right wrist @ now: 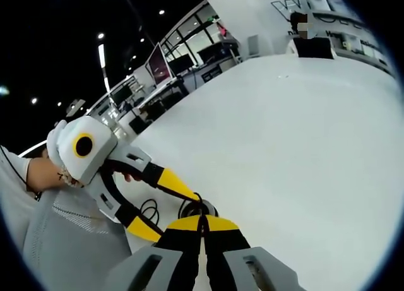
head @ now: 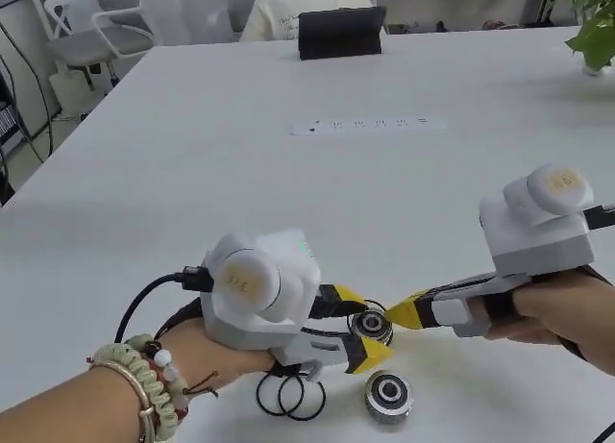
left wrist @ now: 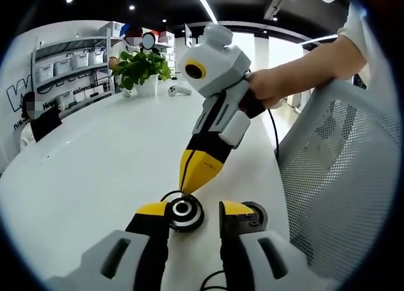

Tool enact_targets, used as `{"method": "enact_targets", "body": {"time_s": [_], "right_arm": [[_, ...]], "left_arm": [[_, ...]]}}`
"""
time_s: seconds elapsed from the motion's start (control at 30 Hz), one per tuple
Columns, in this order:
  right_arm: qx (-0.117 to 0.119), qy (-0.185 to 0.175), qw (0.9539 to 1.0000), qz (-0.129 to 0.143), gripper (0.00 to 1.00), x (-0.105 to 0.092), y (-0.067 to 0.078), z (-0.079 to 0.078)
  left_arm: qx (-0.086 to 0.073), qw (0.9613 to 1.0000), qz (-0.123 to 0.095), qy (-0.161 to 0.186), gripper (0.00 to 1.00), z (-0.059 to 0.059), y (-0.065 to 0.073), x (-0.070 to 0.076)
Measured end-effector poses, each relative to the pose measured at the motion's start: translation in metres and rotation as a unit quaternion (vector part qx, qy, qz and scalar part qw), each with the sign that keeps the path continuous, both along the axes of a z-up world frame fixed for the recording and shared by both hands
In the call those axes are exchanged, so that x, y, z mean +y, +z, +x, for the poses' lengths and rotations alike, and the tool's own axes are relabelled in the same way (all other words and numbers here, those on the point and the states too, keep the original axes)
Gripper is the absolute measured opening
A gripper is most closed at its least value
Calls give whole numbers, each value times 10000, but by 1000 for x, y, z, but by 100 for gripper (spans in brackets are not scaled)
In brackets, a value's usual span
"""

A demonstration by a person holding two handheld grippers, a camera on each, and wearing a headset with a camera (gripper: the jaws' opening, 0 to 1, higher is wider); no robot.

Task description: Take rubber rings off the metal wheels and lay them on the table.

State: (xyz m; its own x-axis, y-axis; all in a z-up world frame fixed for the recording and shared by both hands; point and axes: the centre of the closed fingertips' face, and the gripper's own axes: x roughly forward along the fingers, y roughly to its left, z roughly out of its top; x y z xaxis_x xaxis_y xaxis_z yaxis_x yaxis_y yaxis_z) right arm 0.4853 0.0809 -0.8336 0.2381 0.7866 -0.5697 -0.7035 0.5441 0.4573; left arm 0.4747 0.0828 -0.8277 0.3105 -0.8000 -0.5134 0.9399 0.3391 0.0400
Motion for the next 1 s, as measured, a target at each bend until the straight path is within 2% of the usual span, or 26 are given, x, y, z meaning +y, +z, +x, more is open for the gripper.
{"method": "enact_targets", "body": {"time_s": [0.1,0.4,0.5,0.6,0.73,0.8,0.9,1.0], "right_arm": [[-2,-40,10000,28,0,-1,1,1],[15,-96,9999,50,0,-3,2,2],[14,-99,9999,63,0,-3,3,3],[20,-124,9999,69,0,-3,3,4],[-5,-150,9998,103,0,-4,6,5],[-10,-186,9997,160,0,-5,9,7],[-25,-209,9996,201,0,-5,11,8],[-32,-224,9994,243,0,-5,14,8]], "left_arm": [[7,10000,-79,23,30,1,6,0],[-124,9995,-286,23,35,3,32,-3],[-33,9993,-381,48,41,3,40,-3],[-135,9995,-293,-14,42,4,44,-2],[-196,9995,-196,-138,43,2,52,1],[-177,9995,-160,-228,44,0,56,3],[-284,9991,-82,-288,44,0,64,8],[-251,9992,-135,-286,47,-1,73,14]]}}
